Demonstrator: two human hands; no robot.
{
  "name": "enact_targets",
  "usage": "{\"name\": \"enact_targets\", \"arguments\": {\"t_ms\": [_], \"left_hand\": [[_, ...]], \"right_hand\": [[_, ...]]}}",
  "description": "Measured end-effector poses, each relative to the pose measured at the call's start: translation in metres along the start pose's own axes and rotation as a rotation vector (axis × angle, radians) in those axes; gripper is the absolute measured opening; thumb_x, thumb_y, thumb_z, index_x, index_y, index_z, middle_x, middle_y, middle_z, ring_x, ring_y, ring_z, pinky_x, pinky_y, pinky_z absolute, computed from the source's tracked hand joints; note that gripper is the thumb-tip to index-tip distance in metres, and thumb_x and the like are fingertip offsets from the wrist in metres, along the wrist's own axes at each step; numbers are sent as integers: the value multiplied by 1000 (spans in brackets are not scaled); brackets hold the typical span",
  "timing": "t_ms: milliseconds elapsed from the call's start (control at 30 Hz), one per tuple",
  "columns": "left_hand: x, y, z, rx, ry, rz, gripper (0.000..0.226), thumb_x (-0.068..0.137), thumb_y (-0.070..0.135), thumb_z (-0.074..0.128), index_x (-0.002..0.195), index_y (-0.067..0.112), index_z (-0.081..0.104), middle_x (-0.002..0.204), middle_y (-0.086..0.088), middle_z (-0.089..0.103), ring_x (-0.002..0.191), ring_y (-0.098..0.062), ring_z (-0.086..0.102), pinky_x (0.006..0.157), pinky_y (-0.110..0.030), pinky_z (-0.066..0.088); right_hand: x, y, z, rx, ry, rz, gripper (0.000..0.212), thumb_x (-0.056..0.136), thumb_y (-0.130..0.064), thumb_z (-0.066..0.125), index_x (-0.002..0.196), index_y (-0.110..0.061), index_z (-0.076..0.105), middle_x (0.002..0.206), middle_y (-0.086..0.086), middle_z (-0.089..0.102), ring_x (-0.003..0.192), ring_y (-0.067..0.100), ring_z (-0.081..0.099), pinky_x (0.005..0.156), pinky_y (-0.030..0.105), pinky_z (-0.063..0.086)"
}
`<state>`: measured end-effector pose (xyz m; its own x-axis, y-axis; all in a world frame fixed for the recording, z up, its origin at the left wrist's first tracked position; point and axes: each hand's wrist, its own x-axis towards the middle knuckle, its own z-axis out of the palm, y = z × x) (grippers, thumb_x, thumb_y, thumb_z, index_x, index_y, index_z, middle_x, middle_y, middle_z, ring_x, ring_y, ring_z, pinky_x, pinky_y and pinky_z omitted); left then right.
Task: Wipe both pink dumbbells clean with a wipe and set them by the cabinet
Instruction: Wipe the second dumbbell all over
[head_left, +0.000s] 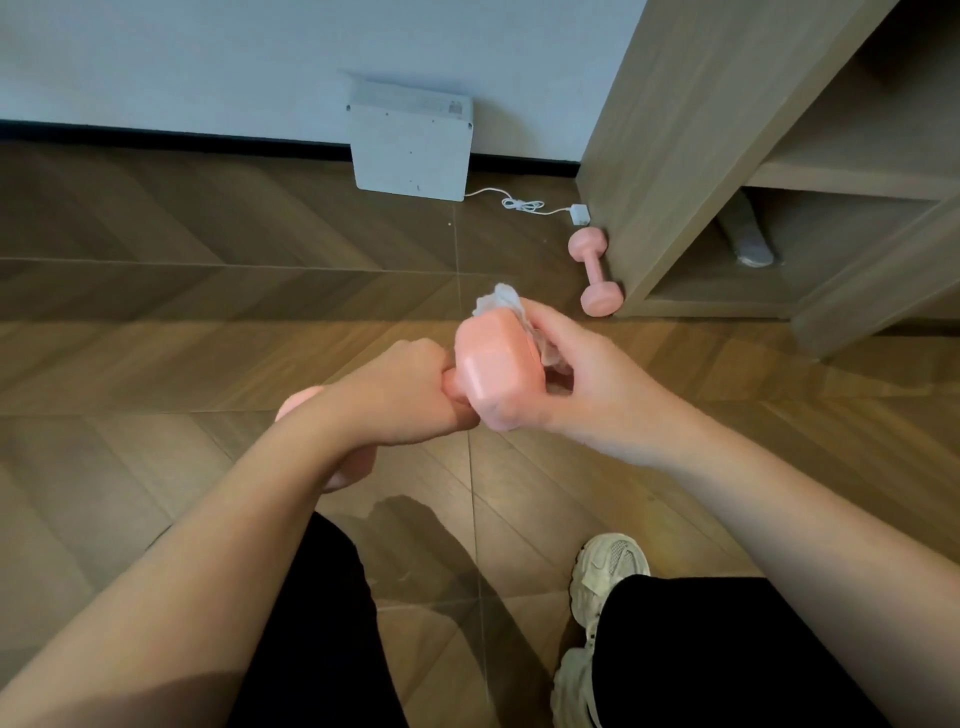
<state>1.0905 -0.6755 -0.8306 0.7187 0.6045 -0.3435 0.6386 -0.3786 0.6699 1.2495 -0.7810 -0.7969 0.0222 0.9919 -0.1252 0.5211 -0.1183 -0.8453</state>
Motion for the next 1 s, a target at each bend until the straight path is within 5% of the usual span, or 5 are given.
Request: {"name": "enact_targets", "arguments": {"t_ms": [133,500,733,900,1000], "left_hand": [[4,-4,-3,251,-66,-2,27,81,36,63,61,19,55,63,3,56,58,-11,50,50,-27,35],[-14,-17,13,168,592,193,24,75,23,80,89,16,62,86,4,58,75,-13,53,64,-25,42],[-10,0,22,-572,357,-112,32,84,40,72,72,11,72,65,1,71,53,-6,60,58,-21,52],[-3,11,21,-1364,152,-275,55,75,61,68,103,14,69,106,-2,73,102,-19,70,90,-40,55],[4,24,15,-1819,349,-211,34,90,41,66,100,9,60,102,-9,69,100,-24,69,98,-44,51]], "right_hand": [[-4,6,14,-22,27,84,87,61,-46,84,135,-40,40,129,-26,52,119,-3,50,96,28,49],[7,12,14,610,308,560,38,73,-24,81,107,-18,65,103,0,71,98,15,67,80,29,58],[12,0,12,767,429,555,42,78,-19,77,116,-8,62,110,5,69,100,16,66,80,29,56],[9,-6,17,941,403,508,26,81,-19,73,104,-8,66,97,3,75,86,12,70,83,31,56],[5,-12,29,988,317,449,31,82,-17,72,111,-8,64,103,6,73,91,13,69,87,33,54]]}}
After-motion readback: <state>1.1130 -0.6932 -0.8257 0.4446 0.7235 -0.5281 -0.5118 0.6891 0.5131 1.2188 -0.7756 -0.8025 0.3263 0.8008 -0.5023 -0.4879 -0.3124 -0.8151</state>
